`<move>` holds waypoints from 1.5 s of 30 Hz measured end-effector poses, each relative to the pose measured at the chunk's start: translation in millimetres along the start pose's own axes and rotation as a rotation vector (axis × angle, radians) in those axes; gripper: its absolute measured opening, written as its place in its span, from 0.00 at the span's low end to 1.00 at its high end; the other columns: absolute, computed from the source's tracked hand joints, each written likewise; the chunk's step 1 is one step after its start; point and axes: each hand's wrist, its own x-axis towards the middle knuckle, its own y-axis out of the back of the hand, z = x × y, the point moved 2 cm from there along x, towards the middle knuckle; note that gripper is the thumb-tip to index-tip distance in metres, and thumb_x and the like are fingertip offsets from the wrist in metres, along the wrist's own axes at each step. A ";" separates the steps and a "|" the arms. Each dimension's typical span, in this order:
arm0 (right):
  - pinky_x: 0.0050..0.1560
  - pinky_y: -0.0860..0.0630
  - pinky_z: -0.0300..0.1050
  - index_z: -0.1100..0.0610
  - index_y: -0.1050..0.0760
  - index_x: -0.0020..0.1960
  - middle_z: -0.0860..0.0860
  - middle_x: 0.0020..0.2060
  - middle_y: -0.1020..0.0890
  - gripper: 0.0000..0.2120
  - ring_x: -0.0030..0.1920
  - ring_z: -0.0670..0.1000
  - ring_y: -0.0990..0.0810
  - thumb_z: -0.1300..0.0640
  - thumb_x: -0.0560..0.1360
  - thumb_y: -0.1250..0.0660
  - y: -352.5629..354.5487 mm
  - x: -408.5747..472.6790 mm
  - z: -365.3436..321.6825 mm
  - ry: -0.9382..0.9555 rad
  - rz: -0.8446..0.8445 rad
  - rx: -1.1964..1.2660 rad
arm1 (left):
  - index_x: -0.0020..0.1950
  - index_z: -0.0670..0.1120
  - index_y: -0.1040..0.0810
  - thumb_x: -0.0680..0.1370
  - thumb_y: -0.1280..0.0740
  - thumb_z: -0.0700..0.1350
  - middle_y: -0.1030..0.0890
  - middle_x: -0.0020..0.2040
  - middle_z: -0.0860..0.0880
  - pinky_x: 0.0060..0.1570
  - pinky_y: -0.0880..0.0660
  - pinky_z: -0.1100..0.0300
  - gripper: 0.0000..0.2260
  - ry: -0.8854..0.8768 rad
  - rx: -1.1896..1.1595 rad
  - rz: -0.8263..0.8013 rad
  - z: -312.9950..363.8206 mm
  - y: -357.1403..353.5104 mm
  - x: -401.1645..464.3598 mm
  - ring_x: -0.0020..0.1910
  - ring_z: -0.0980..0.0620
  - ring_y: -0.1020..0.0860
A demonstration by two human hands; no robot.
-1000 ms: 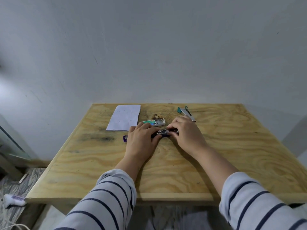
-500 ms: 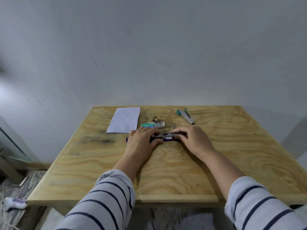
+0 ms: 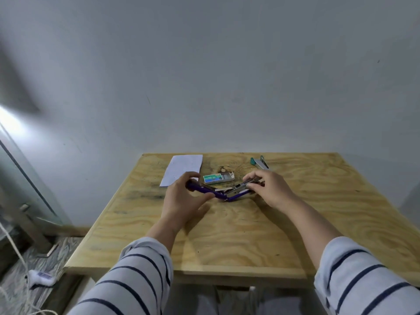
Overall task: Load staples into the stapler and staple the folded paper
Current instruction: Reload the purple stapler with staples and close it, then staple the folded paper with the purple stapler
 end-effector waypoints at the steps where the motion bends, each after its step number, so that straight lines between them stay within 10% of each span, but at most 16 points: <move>1: 0.49 0.26 0.40 0.53 0.21 0.52 0.48 0.52 0.19 0.07 0.50 0.48 0.21 0.60 0.74 0.32 0.0 1.2 -2.1 -0.013 0.003 0.033 | 0.50 0.56 0.24 0.60 0.20 0.49 0.20 0.42 0.58 0.46 0.27 0.63 0.22 -0.025 -0.023 0.011 4.5 0.6 1.8 0.44 0.58 0.22; 10: 0.39 0.18 0.43 0.56 0.26 0.58 0.56 0.52 0.21 0.09 0.42 0.52 0.16 0.60 0.77 0.37 -16.1 5.3 -11.8 -0.229 0.062 0.459 | 0.42 0.53 0.21 0.70 0.29 0.39 0.19 0.40 0.54 0.42 0.22 0.61 0.08 -0.128 -0.126 -0.040 34.3 -35.7 4.5 0.40 0.56 0.20; 16: 0.29 0.23 0.32 0.59 0.26 0.63 0.56 0.55 0.21 0.14 0.42 0.46 0.19 0.59 0.78 0.38 -23.6 8.2 2.2 -0.342 0.157 0.570 | 0.65 0.52 0.30 0.68 0.25 0.52 0.28 0.58 0.53 0.52 0.26 0.63 0.28 -0.122 0.085 -0.139 29.7 -49.0 -2.7 0.54 0.56 0.27; 22: 0.45 0.21 0.43 0.56 0.28 0.64 0.54 0.54 0.19 0.30 0.51 0.52 0.19 0.38 0.70 0.33 -31.6 23.8 -0.4 -0.468 0.116 0.769 | 0.62 0.52 0.27 0.69 0.27 0.41 0.27 0.56 0.53 0.49 0.24 0.57 0.23 -0.234 0.109 -0.019 30.3 -49.4 0.5 0.52 0.51 0.23; 27: 0.54 0.25 0.46 0.58 0.36 0.70 0.54 0.61 0.24 0.27 0.56 0.52 0.24 0.49 0.76 0.35 -36.2 34.0 0.7 -0.521 0.143 0.739 | 0.60 0.49 0.27 0.74 0.30 0.50 0.25 0.56 0.53 0.51 0.25 0.59 0.17 -0.306 0.127 -0.113 30.4 -42.1 6.6 0.52 0.54 0.24; 35: 0.33 0.31 0.43 0.55 0.37 0.68 0.49 0.39 0.25 0.18 0.35 0.49 0.26 0.52 0.80 0.46 -52.1 24.5 -12.2 -0.238 0.132 0.446 | 0.64 0.50 0.31 0.79 0.41 0.52 0.28 0.66 0.48 0.61 0.33 0.48 0.15 0.177 0.414 0.158 -32.1 1.2 49.4 0.65 0.46 0.34; 45: 0.33 0.31 0.38 0.49 0.34 0.65 0.50 0.47 0.23 0.19 0.35 0.48 0.25 0.51 0.75 0.36 -57.6 29.4 -4.7 -0.197 0.100 0.264 | 0.71 0.58 0.39 0.76 0.35 0.52 0.34 0.70 0.44 0.66 0.42 0.44 0.25 0.387 0.393 -0.046 -51.5 11.1 86.0 0.70 0.39 0.41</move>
